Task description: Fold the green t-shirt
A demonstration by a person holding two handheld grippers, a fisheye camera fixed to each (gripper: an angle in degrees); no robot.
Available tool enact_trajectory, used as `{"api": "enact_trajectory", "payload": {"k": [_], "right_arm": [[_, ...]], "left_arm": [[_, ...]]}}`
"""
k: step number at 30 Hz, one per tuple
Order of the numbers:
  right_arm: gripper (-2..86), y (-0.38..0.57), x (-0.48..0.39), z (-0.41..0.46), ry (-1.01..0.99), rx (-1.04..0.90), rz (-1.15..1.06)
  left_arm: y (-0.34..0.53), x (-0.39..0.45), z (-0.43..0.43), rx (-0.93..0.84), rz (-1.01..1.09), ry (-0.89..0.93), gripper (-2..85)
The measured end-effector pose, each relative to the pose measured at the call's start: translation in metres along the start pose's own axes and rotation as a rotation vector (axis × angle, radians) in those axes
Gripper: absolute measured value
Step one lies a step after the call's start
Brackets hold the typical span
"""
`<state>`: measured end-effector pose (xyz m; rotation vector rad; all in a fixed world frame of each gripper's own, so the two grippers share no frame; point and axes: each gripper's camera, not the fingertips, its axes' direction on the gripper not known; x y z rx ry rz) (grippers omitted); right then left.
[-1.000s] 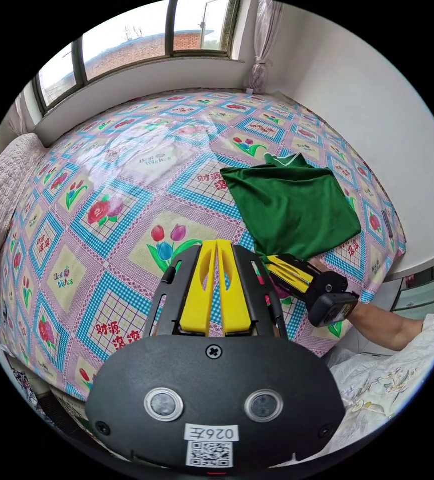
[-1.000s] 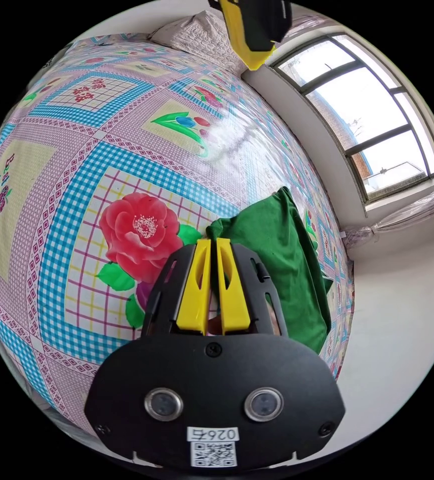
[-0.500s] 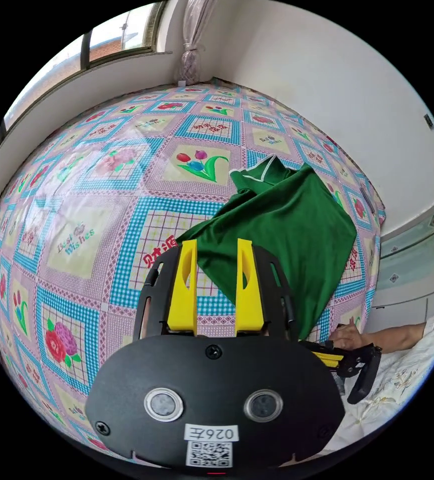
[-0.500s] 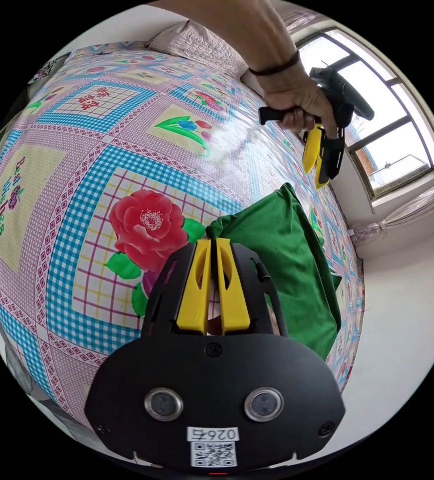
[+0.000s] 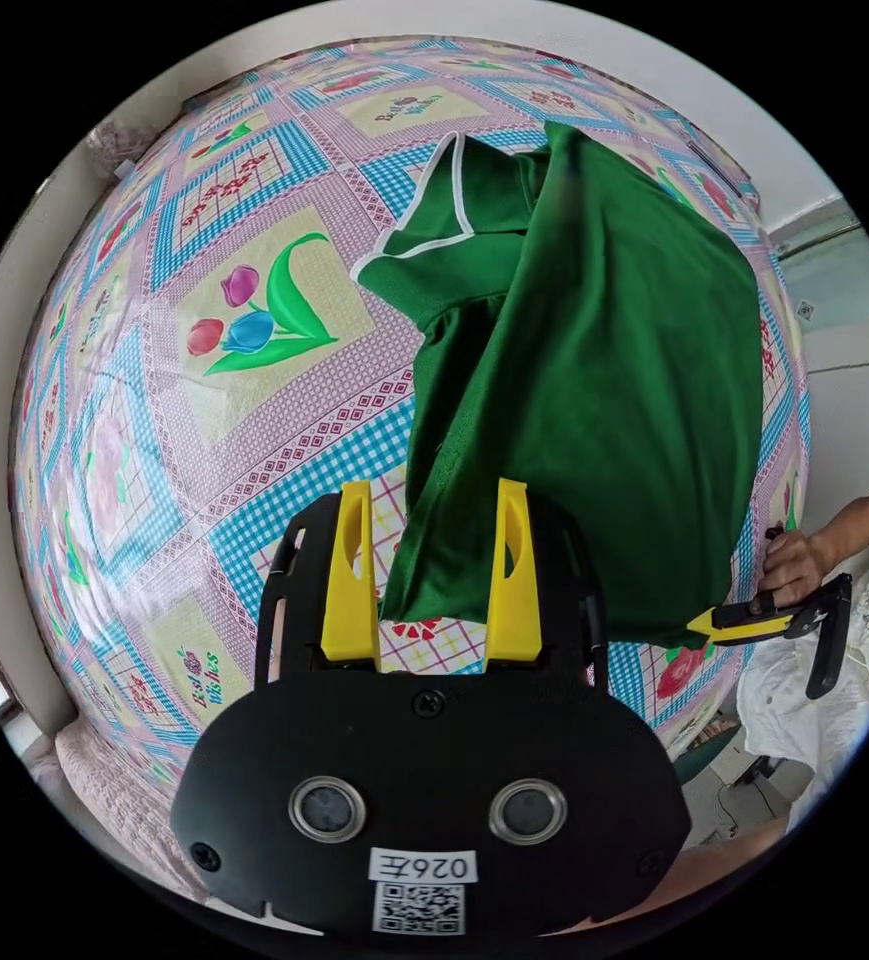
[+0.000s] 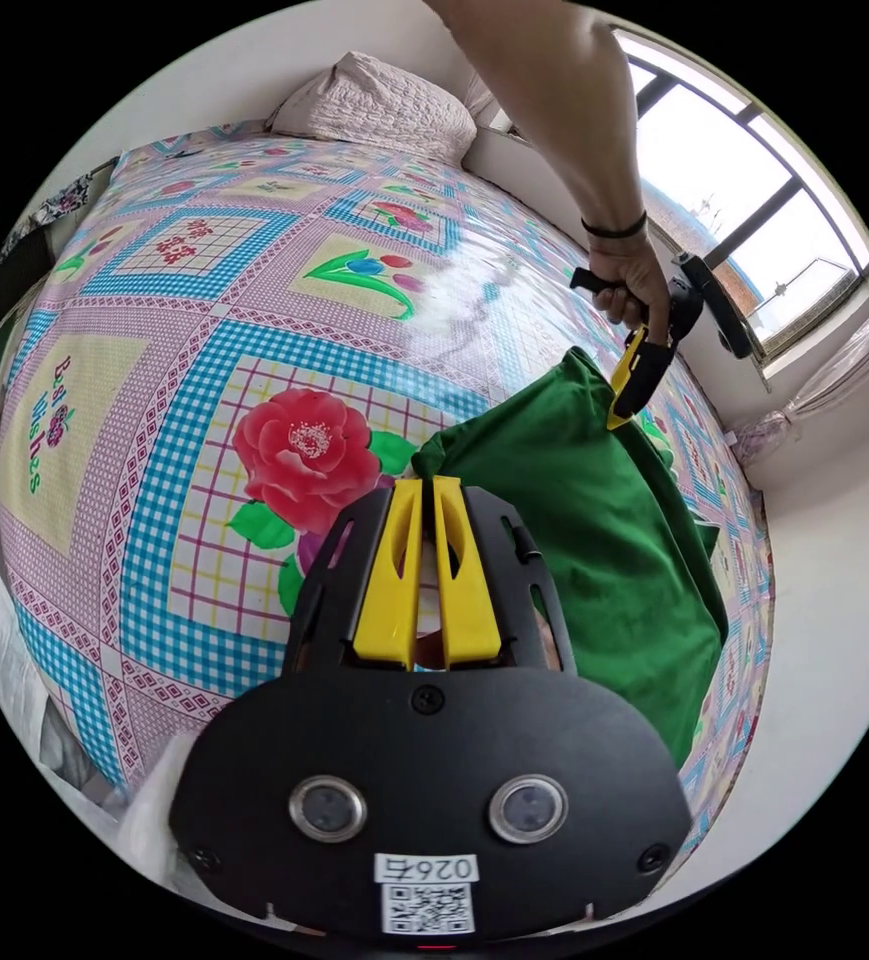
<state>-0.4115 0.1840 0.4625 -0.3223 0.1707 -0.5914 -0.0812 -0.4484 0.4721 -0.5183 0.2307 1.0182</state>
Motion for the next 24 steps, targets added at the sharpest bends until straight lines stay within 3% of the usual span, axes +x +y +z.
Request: {"api": "enact_trajectory", "payload": {"k": [9, 12, 20, 24], "right_arm": [[-1.3, 0.004, 0.024, -0.013, -0.006, 0.007, 0.028], [-1.3, 0.004, 0.036, -0.018, -0.009, 0.0, 0.031], [-1.4, 0.016, 0.075, -0.038, -0.072, -0.01, 0.029], [-1.0, 0.031, 0.089, -0.055, -0.113, -0.017, 0.018]], "left_arm": [[-0.076, -0.024, 0.018, -0.1, 0.065, 0.017, 15.0], [-0.091, -0.024, 0.024, -0.071, 0.119, 0.113, 4.0], [-0.098, 0.004, 0.05, -0.031, 0.11, -0.118, -0.1], [-0.088, 0.008, 0.067, -0.043, 0.044, -0.117, -0.2]]}}
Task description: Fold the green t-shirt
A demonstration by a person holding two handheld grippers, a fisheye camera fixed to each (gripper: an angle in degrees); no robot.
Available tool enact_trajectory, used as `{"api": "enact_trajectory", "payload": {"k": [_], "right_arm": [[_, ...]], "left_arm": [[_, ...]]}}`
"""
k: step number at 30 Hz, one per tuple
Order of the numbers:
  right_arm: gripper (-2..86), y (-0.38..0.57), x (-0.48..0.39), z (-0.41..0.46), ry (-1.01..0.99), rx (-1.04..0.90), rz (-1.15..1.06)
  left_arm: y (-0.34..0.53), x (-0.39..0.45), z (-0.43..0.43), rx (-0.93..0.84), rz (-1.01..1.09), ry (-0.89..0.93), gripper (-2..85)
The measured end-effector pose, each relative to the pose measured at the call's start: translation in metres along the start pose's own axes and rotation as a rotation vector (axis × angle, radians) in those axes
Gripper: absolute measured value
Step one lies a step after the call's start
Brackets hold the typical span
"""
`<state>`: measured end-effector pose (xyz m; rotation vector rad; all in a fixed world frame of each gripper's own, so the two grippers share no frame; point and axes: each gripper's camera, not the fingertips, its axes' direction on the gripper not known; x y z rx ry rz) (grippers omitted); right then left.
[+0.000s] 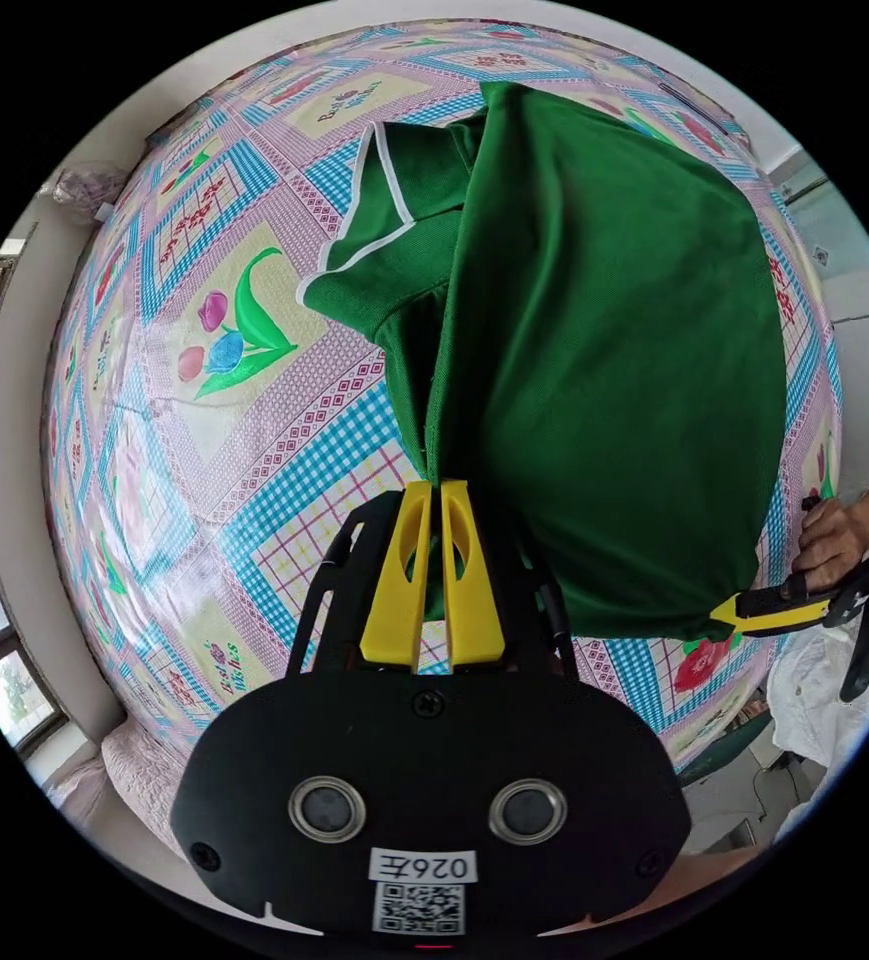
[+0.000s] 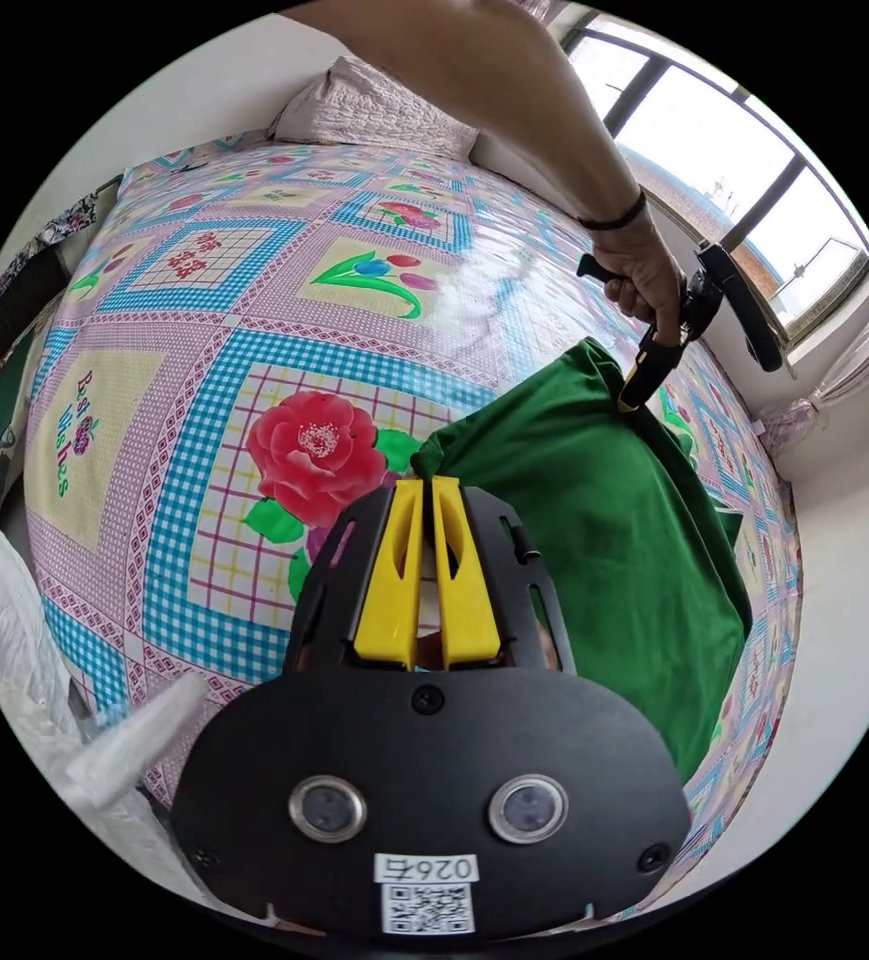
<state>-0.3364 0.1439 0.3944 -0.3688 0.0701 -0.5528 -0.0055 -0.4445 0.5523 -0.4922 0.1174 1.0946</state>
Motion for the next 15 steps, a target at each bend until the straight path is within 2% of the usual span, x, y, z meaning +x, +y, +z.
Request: {"api": "enact_trajectory", "payload": {"k": [7, 15], "right_arm": [[-1.4, 0.067, 0.019, -0.054, -0.106, -0.027, -0.03], [-1.6, 0.175, 0.063, -0.133, -0.329, -0.037, 0.099]], "left_arm": [[0.067, 0.001, 0.046, 0.017, -0.207, 0.253, -0.3], [0.165, 0.053, 0.104, 0.068, -0.369, 0.602, -0.3]]}}
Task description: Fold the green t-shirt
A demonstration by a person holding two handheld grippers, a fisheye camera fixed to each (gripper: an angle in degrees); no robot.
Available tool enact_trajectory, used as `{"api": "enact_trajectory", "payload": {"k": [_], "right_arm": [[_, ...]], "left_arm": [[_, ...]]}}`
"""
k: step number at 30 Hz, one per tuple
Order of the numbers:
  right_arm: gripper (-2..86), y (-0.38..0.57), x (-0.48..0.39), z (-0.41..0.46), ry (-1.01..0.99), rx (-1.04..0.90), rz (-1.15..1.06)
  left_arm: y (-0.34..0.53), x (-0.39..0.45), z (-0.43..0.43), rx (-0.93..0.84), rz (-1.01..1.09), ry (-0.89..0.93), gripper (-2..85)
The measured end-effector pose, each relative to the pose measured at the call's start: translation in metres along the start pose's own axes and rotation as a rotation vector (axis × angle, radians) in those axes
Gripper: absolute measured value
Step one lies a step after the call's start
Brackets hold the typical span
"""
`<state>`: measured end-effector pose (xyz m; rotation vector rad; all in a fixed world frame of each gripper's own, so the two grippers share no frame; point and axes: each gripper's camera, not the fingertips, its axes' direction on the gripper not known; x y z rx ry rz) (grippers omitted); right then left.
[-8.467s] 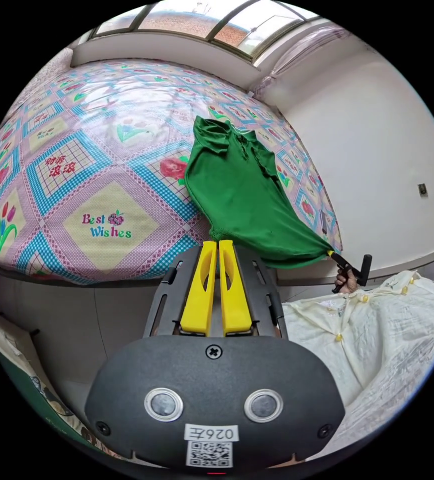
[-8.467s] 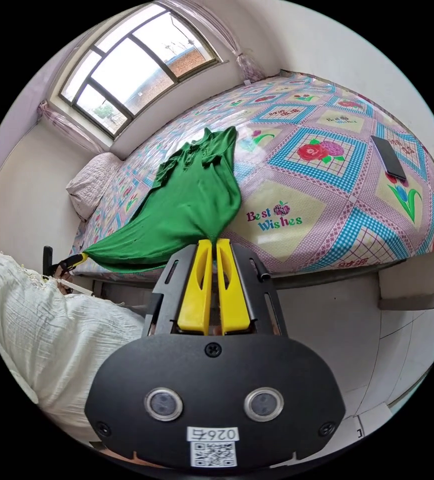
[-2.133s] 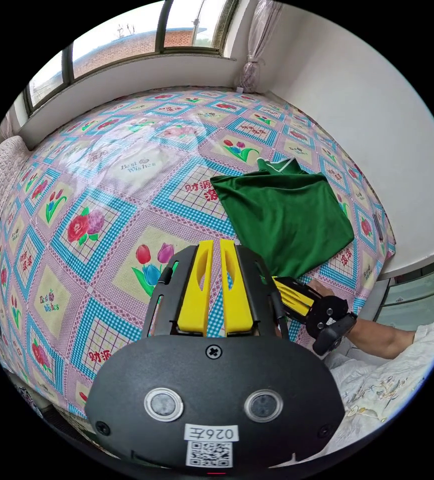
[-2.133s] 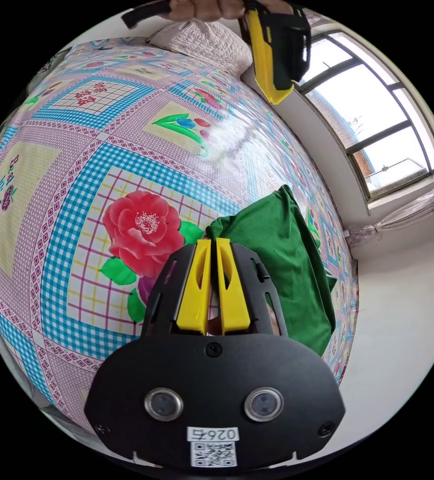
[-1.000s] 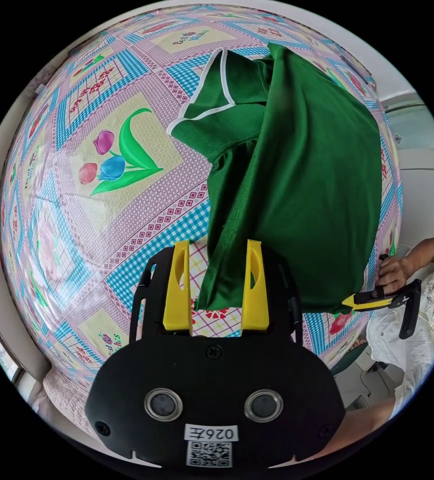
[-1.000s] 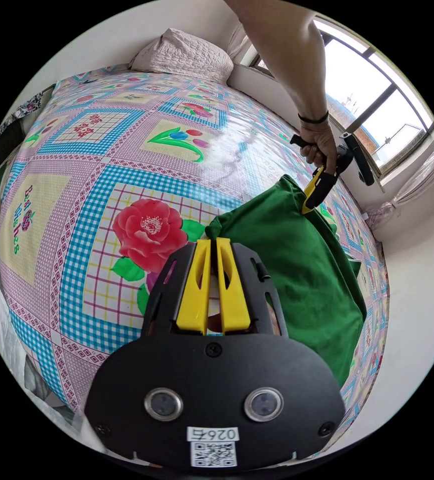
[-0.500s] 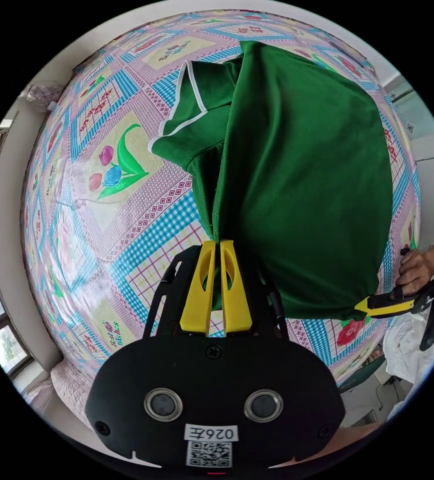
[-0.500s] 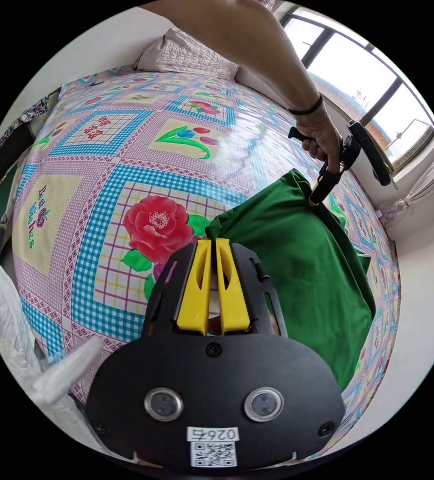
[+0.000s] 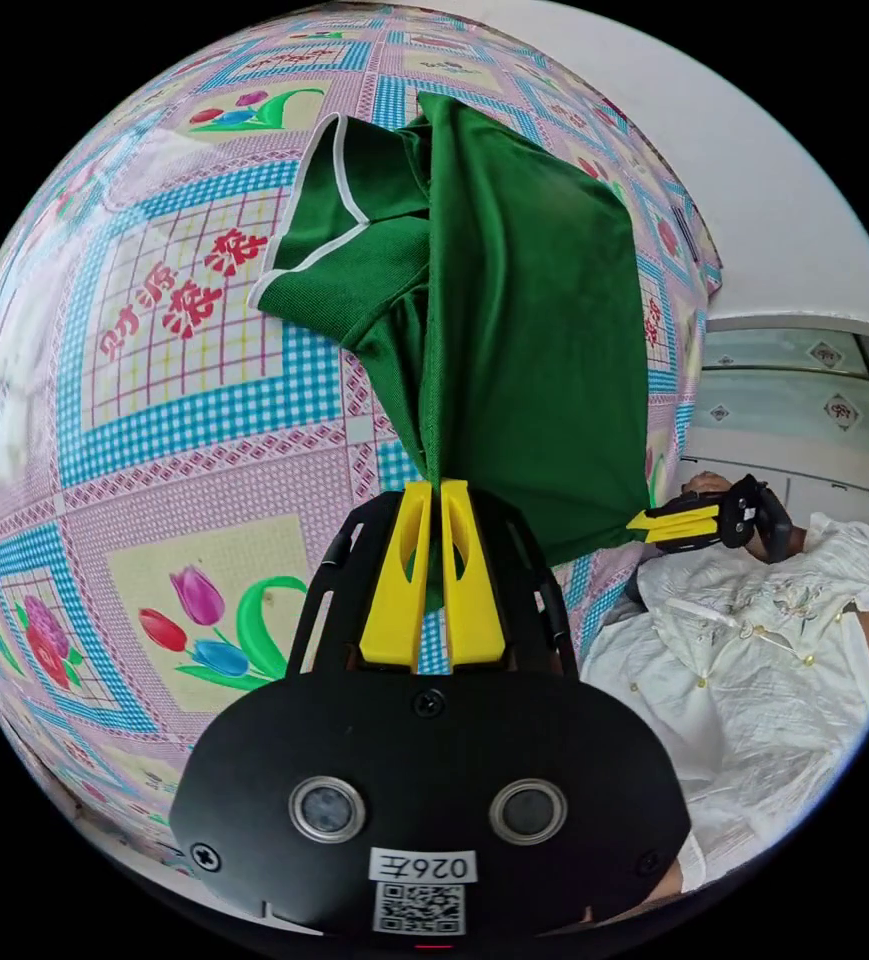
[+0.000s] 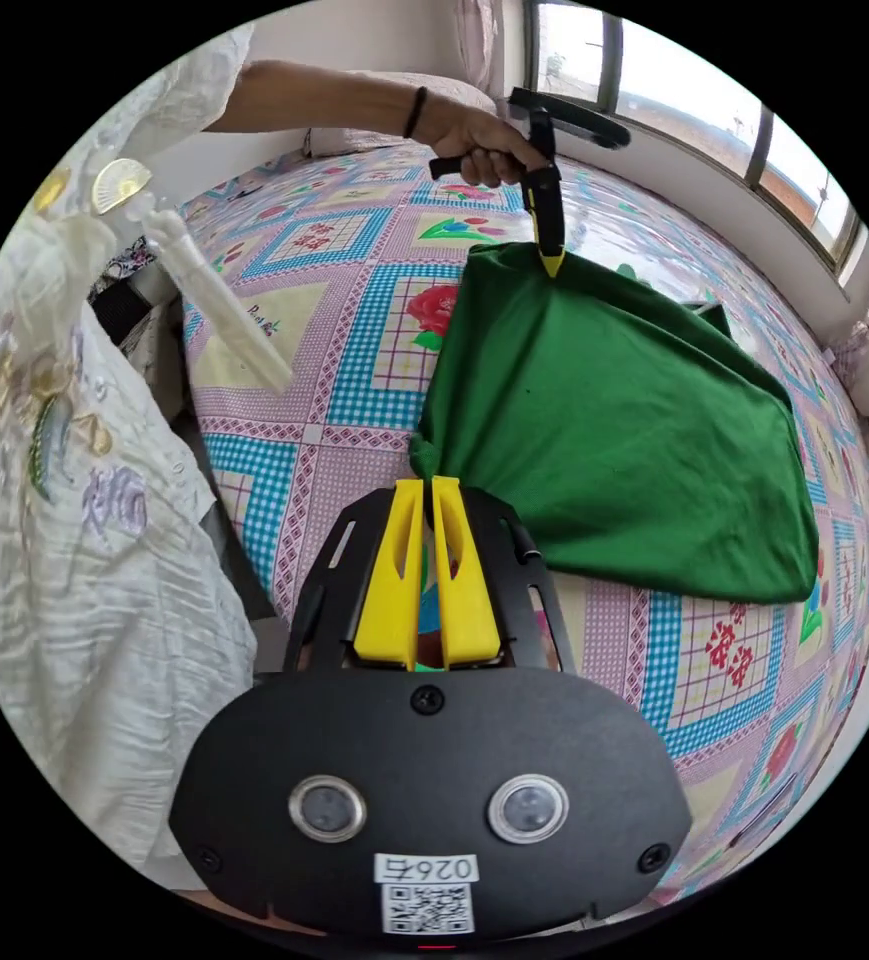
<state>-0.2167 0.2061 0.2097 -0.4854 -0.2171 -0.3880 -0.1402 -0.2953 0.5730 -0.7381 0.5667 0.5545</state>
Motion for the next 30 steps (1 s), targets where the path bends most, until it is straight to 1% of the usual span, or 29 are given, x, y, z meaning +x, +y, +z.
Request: {"api": "enact_trajectory", "payload": {"k": [2, 3, 5, 6, 8, 9, 11, 13, 16, 18, 20, 21, 23, 24, 26, 27, 29, 30], "right_arm": [[-1.6, 0.035, 0.01, -0.032, -0.073, 0.016, 0.064], [-1.6, 0.044, 0.013, -0.04, -0.092, 0.024, 0.082], [-1.5, 0.079, 0.03, -0.076, -0.198, 0.089, 0.17], [-1.5, 0.088, 0.035, -0.086, -0.225, 0.115, 0.199], [-1.5, 0.124, 0.066, -0.124, -0.312, 0.241, 0.33], [-1.5, 0.133, 0.076, -0.134, -0.324, 0.278, 0.362], [-1.5, 0.162, 0.118, -0.167, -0.338, 0.41, 0.467], [-1.5, 0.178, 0.157, -0.187, -0.324, 0.499, 0.521], [-1.5, 0.193, 0.235, -0.21, -0.325, 0.633, 0.591], [-1.5, 0.195, 0.286, -0.215, -0.302, 0.661, 0.632], [-1.5, 0.192, 0.358, -0.212, -0.306, 0.675, 0.687], [-1.5, 0.191, 0.376, -0.21, -0.314, 0.674, 0.707], [-1.5, 0.19, 0.443, -0.196, -0.34, 0.666, 0.797], [-1.5, 0.19, 0.459, -0.192, -0.342, 0.656, 0.828], [-1.5, 0.189, 0.508, -0.176, -0.324, 0.598, 0.921], [-1.5, 0.188, 0.516, -0.172, -0.317, 0.579, 0.937], [-1.5, 0.185, 0.539, -0.16, -0.294, 0.485, 0.978], [-1.5, 0.184, 0.541, -0.159, -0.287, 0.465, 0.983]], "left_arm": [[0.037, -0.003, 0.021, 0.027, -0.04, 0.151, -0.2], [0.046, -0.003, 0.027, 0.037, -0.05, 0.194, -0.2], [0.081, -0.007, 0.047, 0.094, -0.091, 0.381, -0.2], [0.089, -0.008, 0.052, 0.11, -0.101, 0.426, -0.2], [0.114, -0.014, 0.069, 0.204, -0.134, 0.618, -0.2], [0.118, -0.016, 0.072, 0.23, -0.142, 0.66, -0.2], [0.126, -0.025, 0.081, 0.336, -0.174, 0.785, -0.2], [0.118, -0.031, 0.081, 0.402, -0.175, 0.83, -0.2], [0.085, -0.041, 0.072, 0.464, -0.161, 0.829, -0.1], [0.055, -0.047, 0.064, 0.488, -0.145, 0.816, -0.1], [0.009, -0.061, 0.057, 0.5, -0.138, 0.787, -0.1], [-0.002, -0.066, 0.056, 0.5, -0.143, 0.784, -0.1], [-0.05, -0.087, 0.059, 0.5, -0.175, 0.802, -0.1], [-0.062, -0.094, 0.061, 0.494, -0.189, 0.807, 0.0], [-0.099, -0.122, 0.076, 0.465, -0.32, 0.819, 0.7], [-0.107, -0.129, 0.08, 0.451, -0.346, 0.821, 0.9], [-0.131, -0.148, 0.097, 0.362, -0.438, 0.821, 4.1], [-0.135, -0.152, 0.099, 0.342, -0.447, 0.825, 5.4]]}}
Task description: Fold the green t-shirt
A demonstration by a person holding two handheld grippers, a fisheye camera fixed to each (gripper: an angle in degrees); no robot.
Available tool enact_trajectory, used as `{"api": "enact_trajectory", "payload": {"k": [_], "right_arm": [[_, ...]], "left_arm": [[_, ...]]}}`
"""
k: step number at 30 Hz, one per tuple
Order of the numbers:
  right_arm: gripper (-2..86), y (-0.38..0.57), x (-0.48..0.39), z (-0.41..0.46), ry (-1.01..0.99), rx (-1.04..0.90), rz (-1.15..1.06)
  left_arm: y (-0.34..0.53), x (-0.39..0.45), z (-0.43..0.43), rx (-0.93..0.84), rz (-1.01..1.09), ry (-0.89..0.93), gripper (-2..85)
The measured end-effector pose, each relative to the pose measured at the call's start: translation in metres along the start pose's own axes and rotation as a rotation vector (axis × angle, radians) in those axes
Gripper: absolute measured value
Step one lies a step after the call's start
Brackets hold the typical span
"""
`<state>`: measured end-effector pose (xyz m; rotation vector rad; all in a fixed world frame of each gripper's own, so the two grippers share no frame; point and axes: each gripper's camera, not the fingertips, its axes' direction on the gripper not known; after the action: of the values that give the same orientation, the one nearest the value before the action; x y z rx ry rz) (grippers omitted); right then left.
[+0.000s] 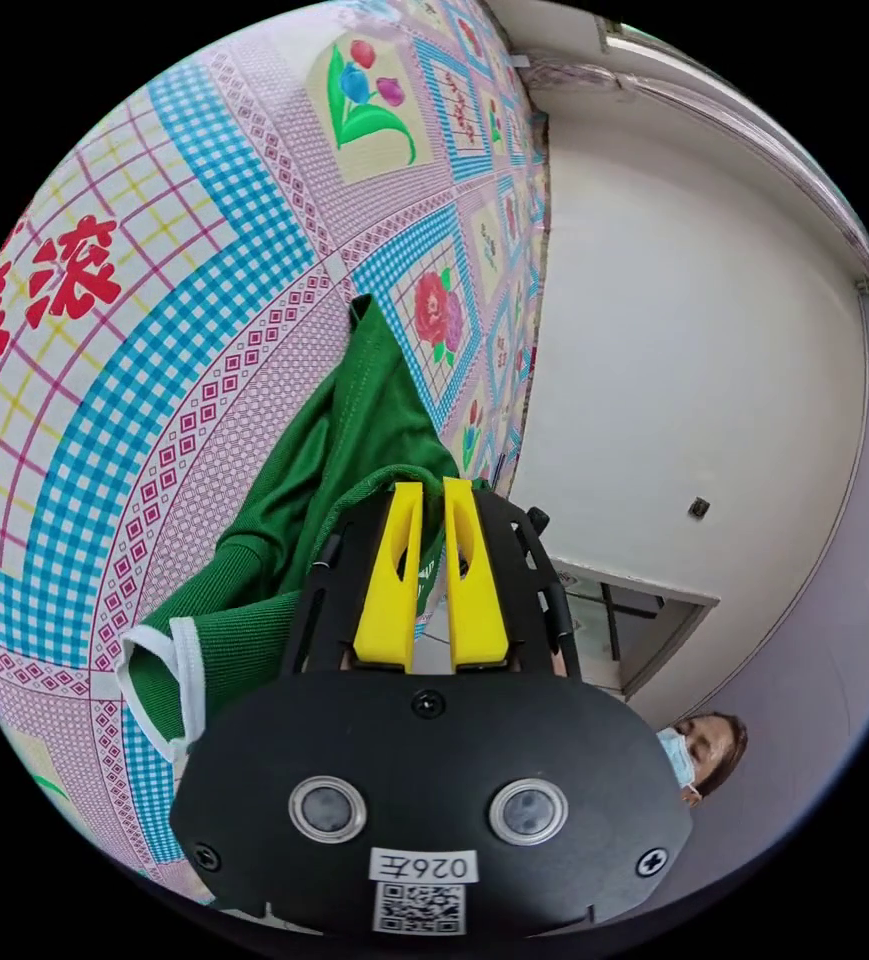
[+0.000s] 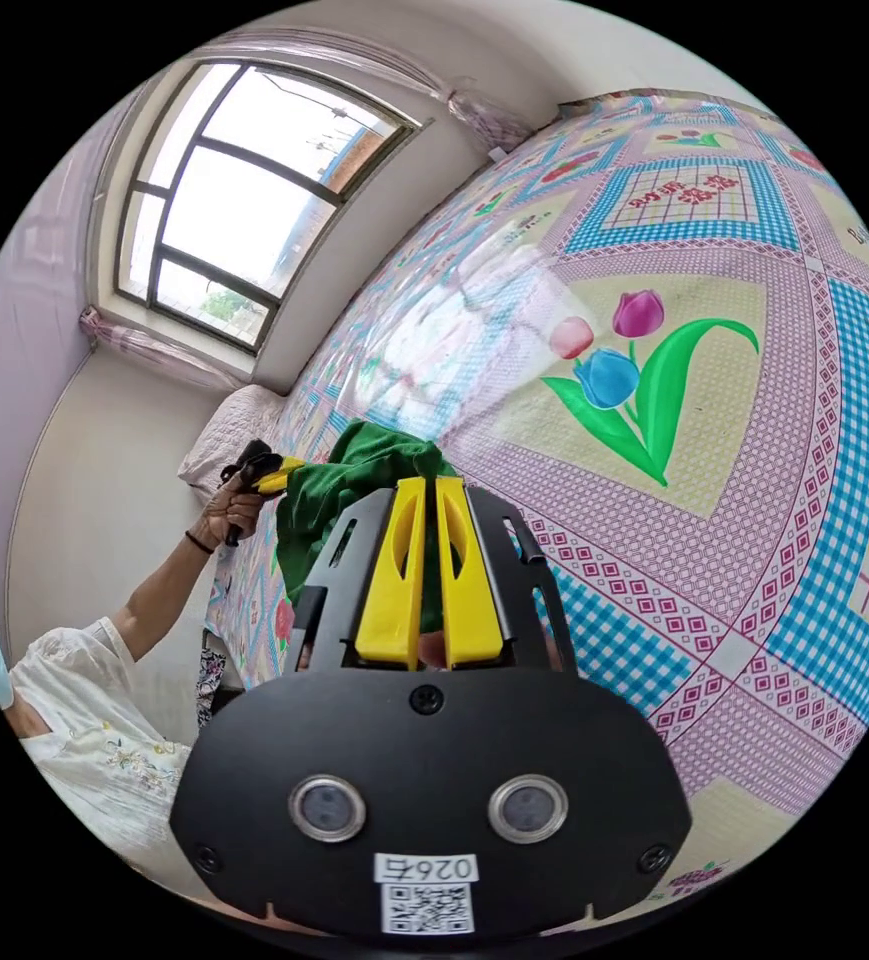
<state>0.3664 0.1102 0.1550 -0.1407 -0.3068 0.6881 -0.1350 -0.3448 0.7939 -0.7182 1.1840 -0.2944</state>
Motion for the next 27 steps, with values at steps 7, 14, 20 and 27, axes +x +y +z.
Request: {"api": "enact_trajectory", "payload": {"k": [7, 14, 20, 27], "right_arm": [[0.3, -0.005, 0.021, -0.013, 0.008, -0.001, 0.017], [2.3, 0.011, 0.022, -0.059, 0.005, 0.155, 0.056], [-0.9, 0.017, -0.07, -0.017, 0.077, 0.042, -0.196], [-1.3, -0.009, -0.155, 0.101, 0.13, -0.233, -0.442]], "left_arm": [[-0.035, 0.019, -0.036, -0.065, 0.068, -0.055, 8.7], [-0.022, 0.079, -0.049, -0.115, 0.254, -0.315, -0.6], [0.001, 0.09, 0.028, -0.417, 0.412, -0.29, -1.0], [-0.04, 0.099, 0.08, -0.547, 0.385, -0.426, -1.0]]}}
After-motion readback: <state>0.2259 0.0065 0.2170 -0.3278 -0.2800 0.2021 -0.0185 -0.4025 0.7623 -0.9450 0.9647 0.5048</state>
